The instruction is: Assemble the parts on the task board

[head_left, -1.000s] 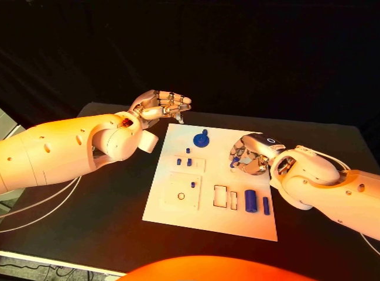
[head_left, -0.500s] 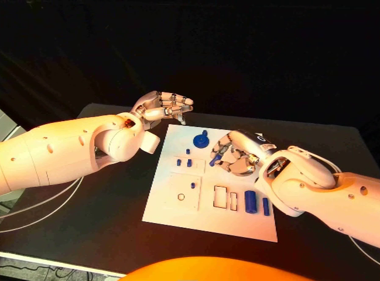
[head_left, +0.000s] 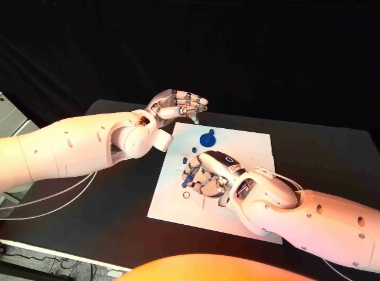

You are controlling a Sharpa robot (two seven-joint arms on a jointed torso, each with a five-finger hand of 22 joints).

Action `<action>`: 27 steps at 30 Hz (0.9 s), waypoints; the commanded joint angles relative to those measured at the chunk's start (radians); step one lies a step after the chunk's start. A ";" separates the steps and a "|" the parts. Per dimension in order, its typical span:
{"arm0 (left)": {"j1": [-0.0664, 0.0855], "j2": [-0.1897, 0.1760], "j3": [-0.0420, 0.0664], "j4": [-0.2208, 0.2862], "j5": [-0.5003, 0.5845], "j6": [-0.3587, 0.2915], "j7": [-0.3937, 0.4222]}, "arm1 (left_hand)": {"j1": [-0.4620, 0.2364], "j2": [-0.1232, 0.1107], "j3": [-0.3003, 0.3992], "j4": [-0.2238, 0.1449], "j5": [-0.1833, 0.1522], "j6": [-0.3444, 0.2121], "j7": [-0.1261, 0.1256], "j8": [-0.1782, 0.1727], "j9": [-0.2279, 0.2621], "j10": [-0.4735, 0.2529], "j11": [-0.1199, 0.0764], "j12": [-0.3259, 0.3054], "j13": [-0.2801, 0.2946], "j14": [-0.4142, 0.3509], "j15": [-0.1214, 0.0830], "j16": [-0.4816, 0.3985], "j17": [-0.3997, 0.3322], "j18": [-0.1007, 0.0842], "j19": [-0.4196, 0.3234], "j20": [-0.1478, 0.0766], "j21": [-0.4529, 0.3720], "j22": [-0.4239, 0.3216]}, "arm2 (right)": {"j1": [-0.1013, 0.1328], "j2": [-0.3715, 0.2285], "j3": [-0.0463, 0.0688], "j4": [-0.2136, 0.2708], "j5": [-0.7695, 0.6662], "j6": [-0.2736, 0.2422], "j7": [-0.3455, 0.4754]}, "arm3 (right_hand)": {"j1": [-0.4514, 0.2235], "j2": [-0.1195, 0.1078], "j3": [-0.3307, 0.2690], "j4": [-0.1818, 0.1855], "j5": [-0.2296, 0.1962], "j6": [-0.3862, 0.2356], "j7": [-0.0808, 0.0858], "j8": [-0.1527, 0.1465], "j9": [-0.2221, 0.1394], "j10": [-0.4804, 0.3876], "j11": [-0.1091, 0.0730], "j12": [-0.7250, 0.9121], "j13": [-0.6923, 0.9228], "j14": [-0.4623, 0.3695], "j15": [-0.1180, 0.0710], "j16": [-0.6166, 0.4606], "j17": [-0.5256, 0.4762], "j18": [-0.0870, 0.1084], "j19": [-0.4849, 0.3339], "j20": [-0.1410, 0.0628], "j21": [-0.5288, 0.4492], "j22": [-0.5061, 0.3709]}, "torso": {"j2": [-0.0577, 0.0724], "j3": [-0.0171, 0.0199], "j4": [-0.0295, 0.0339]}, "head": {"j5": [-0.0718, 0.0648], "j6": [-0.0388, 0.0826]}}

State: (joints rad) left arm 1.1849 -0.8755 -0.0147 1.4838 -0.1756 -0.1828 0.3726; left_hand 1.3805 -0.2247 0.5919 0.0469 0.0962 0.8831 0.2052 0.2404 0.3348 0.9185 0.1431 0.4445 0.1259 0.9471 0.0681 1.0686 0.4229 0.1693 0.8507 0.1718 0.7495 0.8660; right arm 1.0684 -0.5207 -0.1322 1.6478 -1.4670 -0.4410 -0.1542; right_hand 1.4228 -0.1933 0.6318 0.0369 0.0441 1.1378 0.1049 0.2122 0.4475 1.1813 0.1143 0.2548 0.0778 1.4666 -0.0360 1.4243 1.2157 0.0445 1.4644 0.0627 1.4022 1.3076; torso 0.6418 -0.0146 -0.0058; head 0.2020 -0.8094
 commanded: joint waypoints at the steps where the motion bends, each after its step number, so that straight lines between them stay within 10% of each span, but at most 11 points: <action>1: 0.001 0.007 0.000 -0.003 -0.016 0.010 0.020 | 0.007 0.007 -0.004 0.002 -0.003 0.004 -0.005 0.005 0.001 -0.008 -0.001 0.000 -0.001 -0.005 0.006 -0.007 -0.002 0.013 0.004 0.000 -0.006 -0.001 | -0.011 0.017 -0.004 -0.021 -0.071 0.051 -0.008 | -0.002 0.012 0.001 -0.006 0.007 -0.004 0.005 0.005 0.001 0.090 -0.081 -0.003 0.055 0.035 -0.006 -0.007 -0.002 -0.013 0.066 -0.004 -0.002 0.208 | 0.000 -0.0003 -0.0016 | 0.012 -0.003; 27: 0.001 0.015 0.000 -0.010 -0.012 0.019 0.010 | 0.010 0.008 -0.004 0.001 -0.002 0.005 -0.005 0.005 0.001 -0.007 -0.001 0.001 -0.001 -0.006 0.005 -0.008 -0.002 0.014 0.004 0.000 -0.007 -0.001 | -0.042 0.055 -0.014 -0.074 -0.207 0.134 -0.089 | -0.004 0.012 0.003 -0.009 0.007 -0.004 0.004 0.006 0.003 0.091 -0.081 -0.005 0.056 0.035 -0.006 -0.006 -0.002 -0.014 0.067 -0.004 0.005 0.211 | 0.002 0.0016 -0.0013 | 0.019 -0.018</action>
State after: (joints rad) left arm 1.1850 -0.8613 -0.0152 1.4719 -0.1846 -0.1805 0.3741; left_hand 1.3843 -0.2209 0.5919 0.0469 0.0962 0.8831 0.2052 0.2404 0.3347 0.9186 0.1431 0.4445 0.1260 0.9435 0.0718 1.0647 0.4221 0.1692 0.8506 0.1718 0.7496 0.8661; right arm 1.0314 -0.4660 -0.1422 1.5799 -1.6345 -0.3525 -0.2123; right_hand 1.4183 -0.1888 0.6346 0.0339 0.0484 1.1358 0.1033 0.2170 0.4505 1.1848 0.1178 0.2437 0.0925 1.4666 -0.0358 1.4204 1.2135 0.0449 1.4644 0.0628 1.4022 1.3073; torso 0.6435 -0.0130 -0.0071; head 0.2197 -0.8257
